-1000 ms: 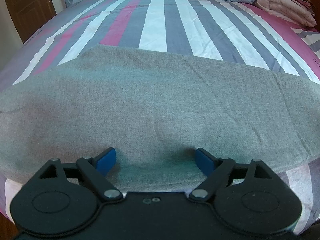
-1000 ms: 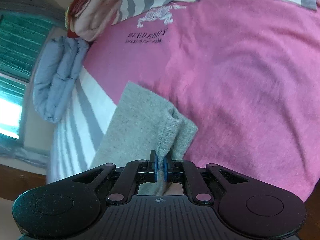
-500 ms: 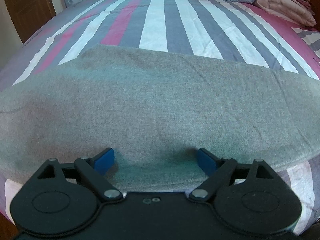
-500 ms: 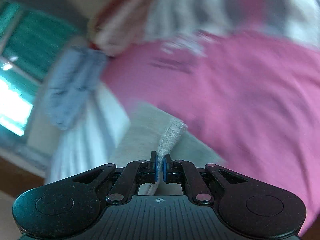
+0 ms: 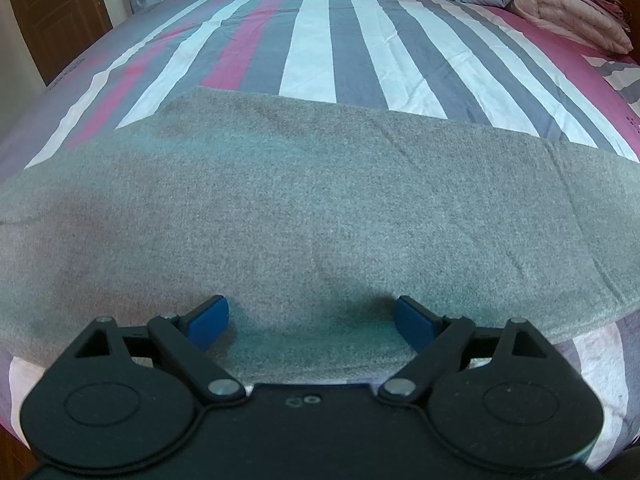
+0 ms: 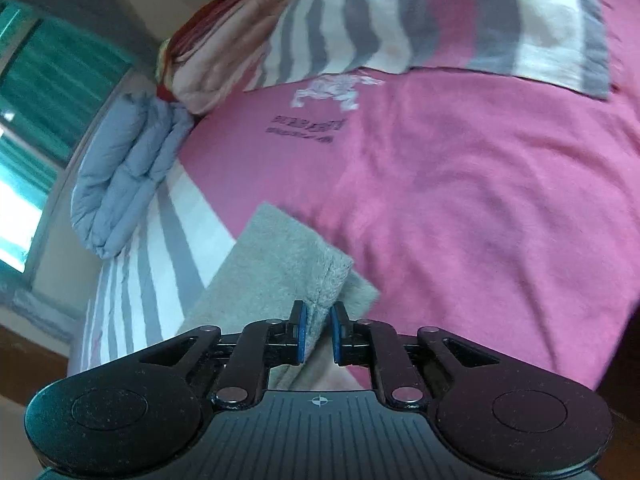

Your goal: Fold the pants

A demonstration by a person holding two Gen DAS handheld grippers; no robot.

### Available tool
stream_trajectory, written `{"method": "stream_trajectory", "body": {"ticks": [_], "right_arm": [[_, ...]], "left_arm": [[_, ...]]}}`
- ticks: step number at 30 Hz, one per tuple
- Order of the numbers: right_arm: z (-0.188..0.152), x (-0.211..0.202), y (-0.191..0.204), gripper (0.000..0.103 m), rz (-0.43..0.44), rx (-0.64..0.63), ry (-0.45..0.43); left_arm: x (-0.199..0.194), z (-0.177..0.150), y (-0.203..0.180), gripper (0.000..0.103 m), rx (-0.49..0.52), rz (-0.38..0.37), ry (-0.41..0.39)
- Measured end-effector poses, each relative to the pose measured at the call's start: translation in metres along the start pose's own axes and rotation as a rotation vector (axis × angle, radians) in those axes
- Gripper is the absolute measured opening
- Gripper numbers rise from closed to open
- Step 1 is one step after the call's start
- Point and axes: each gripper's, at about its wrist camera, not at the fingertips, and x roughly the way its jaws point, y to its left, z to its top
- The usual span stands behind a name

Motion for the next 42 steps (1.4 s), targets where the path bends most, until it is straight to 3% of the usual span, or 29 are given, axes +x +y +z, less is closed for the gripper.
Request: {"method": "stream_trajectory", "body": {"ticks": [3, 5, 7, 10, 13, 15, 17, 19, 25, 29, 33, 37, 42], "right_arm": [[0.002, 0.008, -0.016, 0.020, 0.033, 0.101, 0.038], [0.004, 0.012, -0.019, 0.038, 0.063, 0.142, 0.031], [0.007, 0.015, -0.018, 0.051, 0.089, 0.173, 0.027], [0.010, 0.018, -0.005, 0.050, 0.052, 0.096, 0.018], [0.009, 0.025, -0.001, 0.035, 0.013, 0.071, 0.011], [0.007, 0.030, 0.000, 0.032, 0.016, 0.070, 0.013], [0.006, 0.033, 0.005, 0.019, 0.008, 0.040, 0.016], [0.006, 0.026, 0.014, 0.018, 0.017, 0.021, -0.013], [-0.012, -0.008, 0.097, 0.018, 0.096, -0.283, -0.130], [-0.054, -0.026, 0.168, 0.018, 0.205, -0.495, -0.135], [-0.118, -0.032, 0.231, 0.018, 0.326, -0.666, -0.072], [-0.187, -0.022, 0.273, 0.018, 0.407, -0.759, 0.030], [-0.275, 0.014, 0.298, 0.018, 0.427, -0.810, 0.166]], "left_arm": [[-0.001, -0.001, 0.001, 0.084, 0.000, -0.004, 0.000], [-0.001, -0.001, 0.002, 0.084, 0.001, -0.006, 0.001], [0.000, 0.000, 0.002, 0.084, 0.000, -0.005, 0.002], [0.000, -0.001, 0.001, 0.085, 0.001, 0.001, -0.001], [-0.001, -0.002, 0.001, 0.085, 0.003, 0.003, -0.002], [-0.001, -0.002, 0.002, 0.086, 0.000, 0.001, 0.000], [-0.001, -0.001, 0.003, 0.086, -0.002, -0.003, 0.003], [-0.001, 0.000, 0.003, 0.086, -0.005, -0.007, 0.005], [-0.006, 0.000, 0.013, 0.081, -0.035, -0.039, 0.002], [-0.017, 0.003, 0.033, 0.078, -0.095, -0.074, -0.009], [-0.032, 0.007, 0.065, 0.079, -0.143, -0.076, -0.043], [-0.043, 0.006, 0.105, 0.079, -0.211, -0.049, -0.060], [-0.046, -0.004, 0.153, 0.079, -0.274, 0.007, -0.060]]}}
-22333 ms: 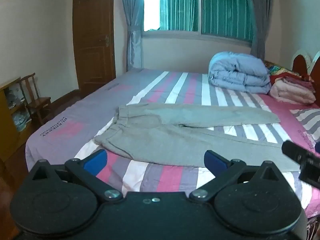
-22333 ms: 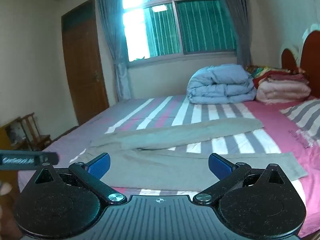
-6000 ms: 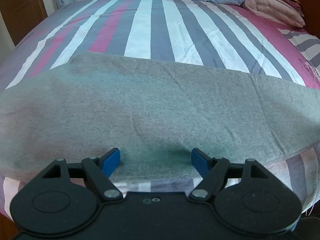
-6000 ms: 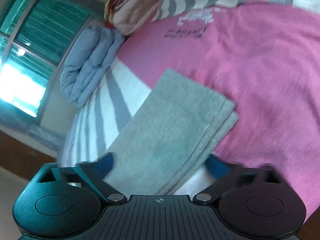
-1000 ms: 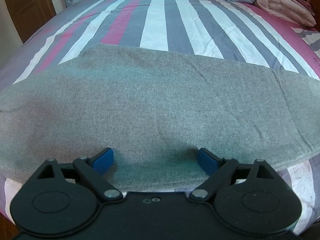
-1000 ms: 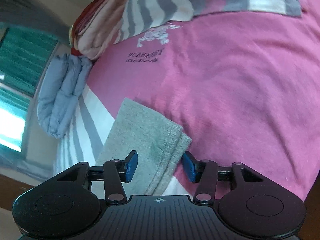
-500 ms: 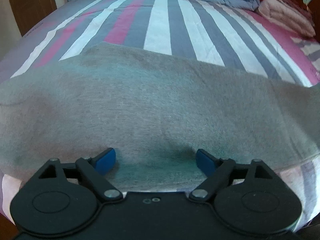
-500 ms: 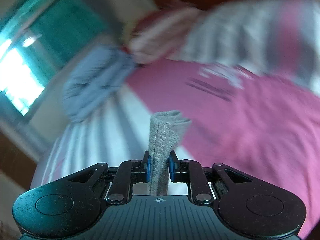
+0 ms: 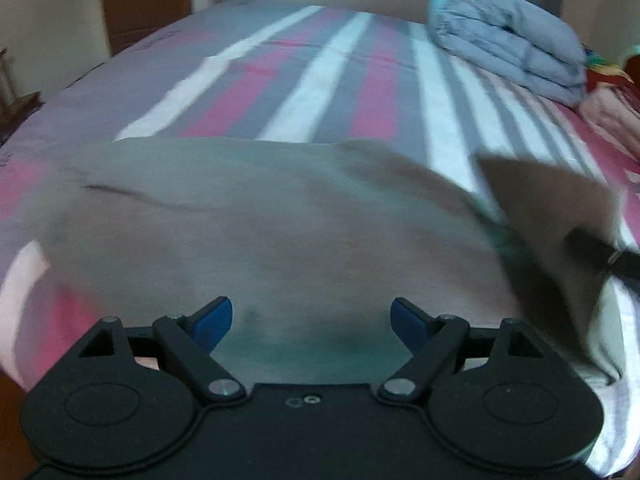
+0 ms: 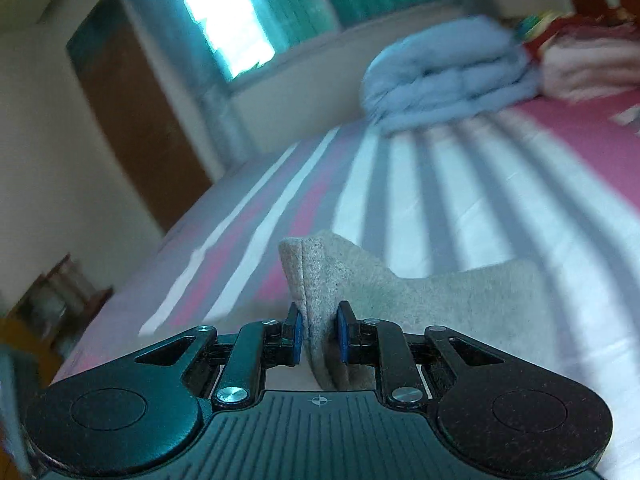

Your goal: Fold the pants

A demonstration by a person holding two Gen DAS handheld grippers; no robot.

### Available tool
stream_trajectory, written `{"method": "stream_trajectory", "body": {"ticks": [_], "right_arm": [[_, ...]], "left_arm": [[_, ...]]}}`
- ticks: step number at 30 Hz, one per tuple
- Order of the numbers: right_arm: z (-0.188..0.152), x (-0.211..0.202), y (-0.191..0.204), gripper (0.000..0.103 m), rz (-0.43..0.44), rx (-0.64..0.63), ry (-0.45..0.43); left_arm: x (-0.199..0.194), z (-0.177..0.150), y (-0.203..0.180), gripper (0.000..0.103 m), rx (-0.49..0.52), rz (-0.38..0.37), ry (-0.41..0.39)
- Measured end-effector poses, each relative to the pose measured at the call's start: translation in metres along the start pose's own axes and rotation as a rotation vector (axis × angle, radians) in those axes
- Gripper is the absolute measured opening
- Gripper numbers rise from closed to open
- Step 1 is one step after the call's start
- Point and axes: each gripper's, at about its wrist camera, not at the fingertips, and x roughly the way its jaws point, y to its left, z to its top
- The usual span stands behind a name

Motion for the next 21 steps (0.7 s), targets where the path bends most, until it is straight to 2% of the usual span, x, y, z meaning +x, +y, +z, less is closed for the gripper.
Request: {"method": "stream_trajectory", "body": {"ticks": [4, 7, 9, 10, 11, 12, 13, 15, 17, 18, 20, 21], "right_arm": [[-0.039, 0.045, 0.019, 0.018, -0.013, 0.019, 0.102], [-0.060, 0.066, 0.013, 0.018, -0.049, 0.021, 0.174], [-0.069, 0.071, 0.012, 0.031, -0.061, 0.016, 0.216], [-0.069, 0.070, 0.012, 0.049, -0.034, 0.030, 0.230], [-0.066, 0.067, 0.012, 0.072, 0.001, 0.050, 0.241], [-0.062, 0.063, 0.011, 0.080, 0.036, 0.067, 0.244], [-0.059, 0.057, 0.013, 0.083, 0.071, 0.069, 0.233], [-0.047, 0.044, 0.013, 0.083, 0.106, 0.045, 0.166], [-0.034, 0.042, 0.002, 0.082, 0.030, 0.043, 0.100], [-0.028, 0.047, -0.009, 0.078, -0.045, 0.046, 0.090], [-0.024, 0.063, -0.026, 0.035, -0.159, 0.024, 0.123], [-0.028, 0.072, -0.032, 0.031, -0.193, 0.011, 0.155]], "left_arm": [[0.004, -0.003, 0.029, 0.079, -0.050, 0.037, 0.016], [0.005, -0.001, 0.037, 0.079, -0.056, 0.050, 0.015], [0.005, -0.001, 0.036, 0.079, -0.062, 0.046, 0.017], [0.005, -0.001, 0.036, 0.079, -0.066, 0.046, 0.018], [0.005, 0.000, 0.036, 0.079, -0.070, 0.046, 0.019], [0.005, -0.001, 0.036, 0.079, -0.072, 0.045, 0.019], [0.004, -0.001, 0.037, 0.079, -0.074, 0.045, 0.020], [0.002, -0.003, 0.040, 0.079, -0.082, 0.045, 0.021], [0.001, -0.004, 0.042, 0.080, -0.094, 0.047, 0.026], [0.001, -0.004, 0.044, 0.080, -0.101, 0.047, 0.030], [0.003, -0.006, 0.047, 0.080, -0.115, 0.052, 0.041], [0.003, -0.008, 0.050, 0.080, -0.123, 0.053, 0.048]]}}
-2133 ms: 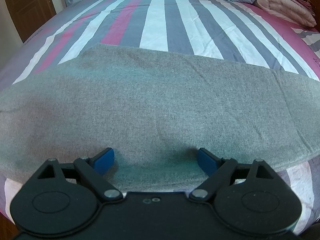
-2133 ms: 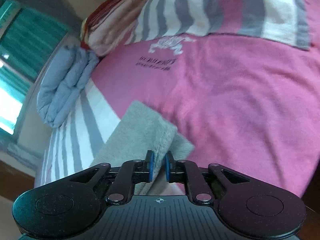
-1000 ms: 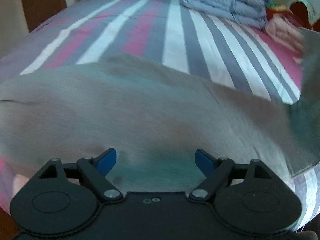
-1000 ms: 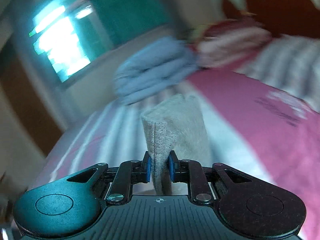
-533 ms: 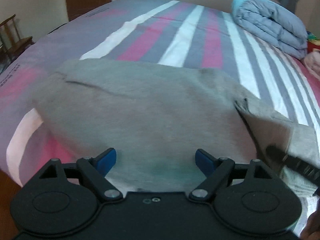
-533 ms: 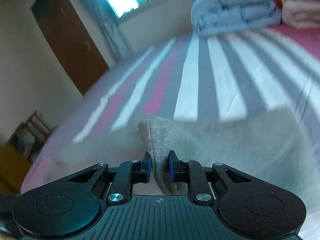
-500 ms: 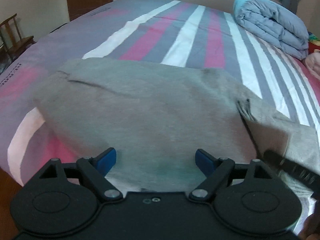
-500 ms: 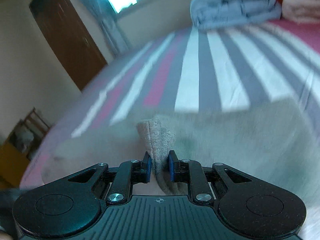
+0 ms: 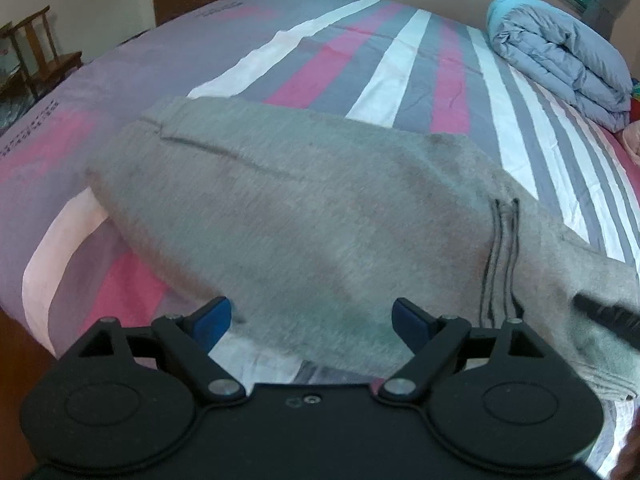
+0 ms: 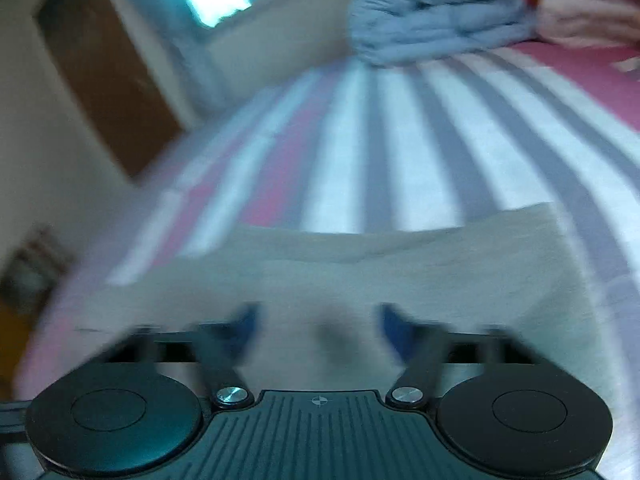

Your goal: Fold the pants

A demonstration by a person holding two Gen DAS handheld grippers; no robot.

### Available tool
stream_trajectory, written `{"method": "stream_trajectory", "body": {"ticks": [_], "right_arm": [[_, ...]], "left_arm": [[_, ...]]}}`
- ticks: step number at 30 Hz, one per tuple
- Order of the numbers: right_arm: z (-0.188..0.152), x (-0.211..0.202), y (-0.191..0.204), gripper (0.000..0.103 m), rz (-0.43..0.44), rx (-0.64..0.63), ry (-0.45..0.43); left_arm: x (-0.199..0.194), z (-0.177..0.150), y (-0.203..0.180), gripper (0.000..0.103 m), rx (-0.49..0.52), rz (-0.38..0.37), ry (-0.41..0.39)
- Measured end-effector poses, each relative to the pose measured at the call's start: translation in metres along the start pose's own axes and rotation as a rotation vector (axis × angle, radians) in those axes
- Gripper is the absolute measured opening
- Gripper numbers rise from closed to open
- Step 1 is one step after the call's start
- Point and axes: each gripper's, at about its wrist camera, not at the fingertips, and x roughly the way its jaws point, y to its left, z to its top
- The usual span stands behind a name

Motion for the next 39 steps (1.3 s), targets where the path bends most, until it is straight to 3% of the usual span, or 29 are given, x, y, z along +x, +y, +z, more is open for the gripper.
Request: {"method": "stream_trajectory", "body": {"ticks": [3, 7, 12, 14, 19, 24, 27, 30, 36, 39], "right_arm": [[-0.022, 0.021, 0.005, 0.030, -0.025, -0.082, 0.051], [-0.045, 0.018, 0.039, 0.030, 0.063, -0.272, 0.087], [-0.033, 0.010, 0.041, 0.031, 0.139, -0.290, -0.005], [-0.029, 0.015, 0.047, 0.031, 0.176, -0.321, 0.021], [-0.050, 0.026, 0.063, 0.031, 0.169, -0.399, 0.026], [-0.065, 0.015, 0.067, 0.039, 0.181, -0.459, 0.015], [-0.067, 0.009, 0.062, 0.038, 0.183, -0.384, 0.025], [-0.051, -0.003, 0.027, 0.039, 0.270, -0.149, 0.005], [-0.031, -0.027, -0.040, 0.040, 0.166, -0.014, -0.133], [-0.034, -0.027, -0.073, 0.048, 0.130, 0.056, -0.147]], "left_arm": [[0.003, -0.003, 0.007, 0.080, -0.025, 0.009, 0.018], [0.004, -0.004, 0.009, 0.080, -0.032, 0.009, 0.025], [0.005, -0.002, -0.009, 0.080, -0.016, -0.052, 0.049], [0.006, 0.002, -0.016, 0.080, -0.035, -0.089, 0.070], [0.004, 0.005, -0.016, 0.080, -0.048, -0.086, 0.058], [0.005, 0.008, -0.021, 0.080, -0.027, -0.087, 0.058], [0.001, 0.017, -0.036, 0.079, 0.016, -0.124, 0.049], [0.003, 0.023, -0.057, 0.080, 0.047, -0.180, 0.080], [0.041, 0.017, -0.098, 0.080, 0.071, -0.202, 0.175], [0.049, 0.004, -0.115, 0.080, 0.123, -0.156, 0.149]]}}
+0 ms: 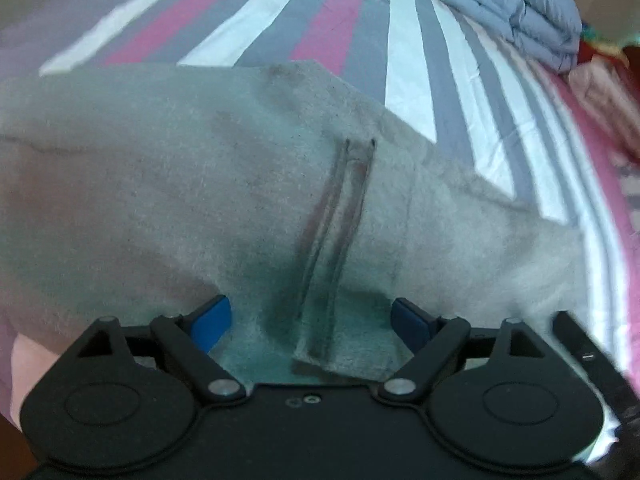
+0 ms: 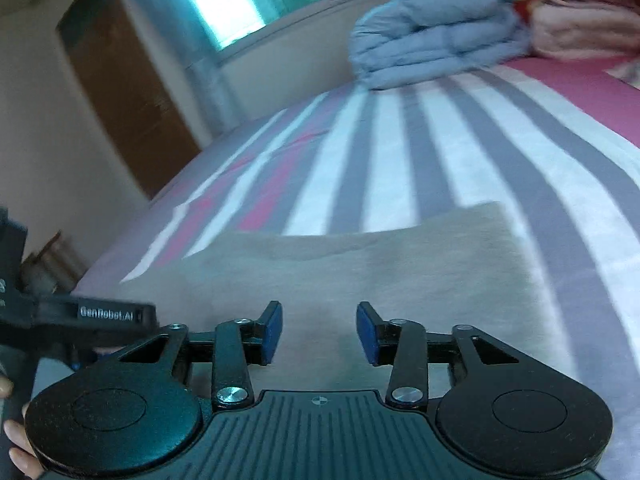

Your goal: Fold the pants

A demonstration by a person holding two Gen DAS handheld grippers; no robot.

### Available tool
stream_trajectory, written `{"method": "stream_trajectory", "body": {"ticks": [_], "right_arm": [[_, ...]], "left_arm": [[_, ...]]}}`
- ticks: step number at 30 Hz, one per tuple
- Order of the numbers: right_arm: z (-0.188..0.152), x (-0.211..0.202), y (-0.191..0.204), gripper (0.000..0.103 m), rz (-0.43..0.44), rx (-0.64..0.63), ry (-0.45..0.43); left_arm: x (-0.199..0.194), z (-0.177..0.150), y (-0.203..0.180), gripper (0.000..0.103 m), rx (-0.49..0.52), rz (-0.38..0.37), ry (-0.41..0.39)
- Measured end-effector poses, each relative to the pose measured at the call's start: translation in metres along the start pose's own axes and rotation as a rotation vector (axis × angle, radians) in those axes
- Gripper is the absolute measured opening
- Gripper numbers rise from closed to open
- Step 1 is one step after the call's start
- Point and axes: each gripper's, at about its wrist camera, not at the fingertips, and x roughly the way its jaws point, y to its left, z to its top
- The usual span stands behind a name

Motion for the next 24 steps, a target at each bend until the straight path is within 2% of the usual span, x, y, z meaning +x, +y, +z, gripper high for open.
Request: {"method": "stream_trajectory", "body": {"ticks": [2, 4, 5, 6, 7, 9, 12, 13, 14, 16, 18, 21, 23, 24], "right_arm": [[-0.004, -0.002, -0.017, 0.049, -0.013, 0.048, -0.010], [-0.009, -0.005, -0.030, 0.049, -0.020, 0.091, -0.017], [-0.012, -0.005, -0.035, 0.049, -0.015, 0.107, -0.017], [-0.015, -0.008, -0.040, 0.049, -0.002, 0.121, -0.025], [-0.016, -0.010, -0.042, 0.049, 0.001, 0.123, -0.038], [-0.018, -0.013, -0.046, 0.049, 0.010, 0.120, -0.055], [-0.018, -0.020, -0.045, 0.049, 0.013, 0.127, -0.073], [-0.018, -0.024, -0.045, 0.049, 0.010, 0.129, -0.080], [-0.017, -0.026, -0.044, 0.049, 0.007, 0.121, -0.081], [-0.020, -0.024, -0.044, 0.049, 0.012, 0.100, -0.061], [-0.023, -0.017, -0.039, 0.049, -0.004, 0.060, -0.031], [-0.025, -0.012, -0.035, 0.049, -0.032, 0.014, -0.017], [-0.023, -0.009, -0.037, 0.049, -0.036, 0.024, -0.007], [-0.022, -0.009, -0.039, 0.049, -0.031, 0.042, -0.006]], "left_arm": [[0.003, -0.004, -0.005, 0.073, 0.022, 0.009, -0.028], [0.000, -0.006, -0.009, 0.031, 0.026, -0.053, -0.035], [-0.003, -0.006, -0.013, 0.028, 0.020, -0.061, -0.030], [-0.007, -0.007, -0.017, 0.010, 0.034, -0.046, -0.049], [-0.013, -0.008, -0.019, 0.006, 0.054, -0.030, -0.072], [-0.028, -0.009, -0.017, 0.004, 0.012, -0.048, -0.109], [-0.067, -0.011, -0.010, 0.005, 0.008, -0.107, -0.249], [-0.069, -0.014, -0.004, 0.005, -0.005, -0.103, -0.261], [-0.059, -0.016, 0.006, 0.005, -0.040, -0.088, -0.228], [-0.017, -0.028, 0.027, 0.006, -0.112, -0.059, -0.090], [-0.015, -0.033, 0.023, 0.006, -0.059, -0.052, -0.124], [-0.031, -0.020, 0.022, 0.012, -0.090, -0.078, -0.132], [-0.051, -0.016, 0.024, 0.020, -0.066, -0.071, -0.187], [-0.059, -0.017, 0.029, 0.037, -0.069, -0.065, -0.205]]}}
